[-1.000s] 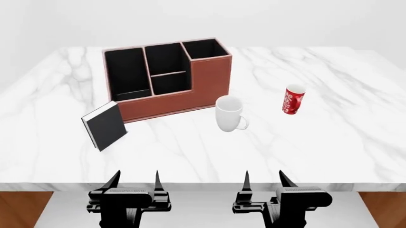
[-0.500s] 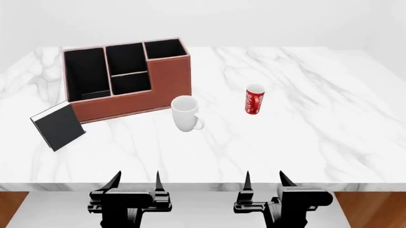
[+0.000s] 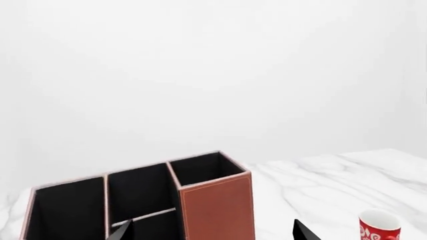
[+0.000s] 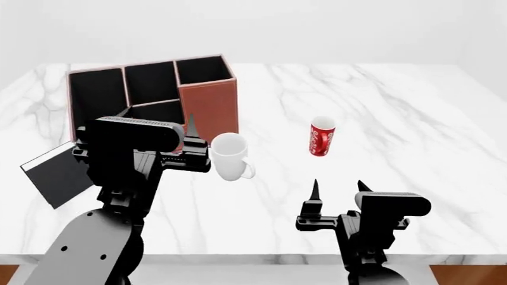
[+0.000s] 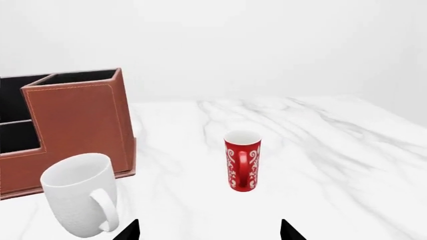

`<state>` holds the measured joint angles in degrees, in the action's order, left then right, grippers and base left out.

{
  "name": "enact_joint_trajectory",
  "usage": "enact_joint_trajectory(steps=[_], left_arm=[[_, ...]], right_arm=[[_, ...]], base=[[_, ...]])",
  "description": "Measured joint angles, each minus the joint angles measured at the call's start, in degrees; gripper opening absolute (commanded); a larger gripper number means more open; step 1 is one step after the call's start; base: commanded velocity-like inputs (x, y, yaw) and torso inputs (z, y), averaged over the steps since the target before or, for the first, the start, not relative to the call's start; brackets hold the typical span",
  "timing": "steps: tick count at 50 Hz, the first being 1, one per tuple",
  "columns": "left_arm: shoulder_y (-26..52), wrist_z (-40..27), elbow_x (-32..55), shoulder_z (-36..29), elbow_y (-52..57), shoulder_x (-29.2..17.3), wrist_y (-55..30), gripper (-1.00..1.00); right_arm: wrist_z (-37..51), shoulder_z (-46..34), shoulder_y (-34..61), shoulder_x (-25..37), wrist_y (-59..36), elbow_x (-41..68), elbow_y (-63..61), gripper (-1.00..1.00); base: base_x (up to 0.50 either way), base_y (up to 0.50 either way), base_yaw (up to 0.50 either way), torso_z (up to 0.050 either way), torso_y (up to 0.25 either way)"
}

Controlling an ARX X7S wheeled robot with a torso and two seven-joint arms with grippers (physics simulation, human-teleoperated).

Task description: Pick up the red mug and place it to the right of the caddy.

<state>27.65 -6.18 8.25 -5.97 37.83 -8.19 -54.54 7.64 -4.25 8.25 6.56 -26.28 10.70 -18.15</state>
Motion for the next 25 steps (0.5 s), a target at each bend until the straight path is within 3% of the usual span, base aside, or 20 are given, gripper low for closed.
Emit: enact_joint_trajectory(steps=[10,25], left_arm=[[3.52,0.00,1.04,-0.19,3.76,-0.66,-5.92,1.00],[5.00,-0.12,1.99,-0.17,5.31,-1.28,-8.35,1.00]], right_arm=[[0.76,-0.06,0.83,0.47,-2.17,1.16,-1.84,1.00],[1.49,-0.39,1.45,1.12,-3.16,2.40,-2.93,1.00]], base=[[0.50,0.00,0.00,0.000,0.000],[0.50,0.00,0.00,0.000,0.001]])
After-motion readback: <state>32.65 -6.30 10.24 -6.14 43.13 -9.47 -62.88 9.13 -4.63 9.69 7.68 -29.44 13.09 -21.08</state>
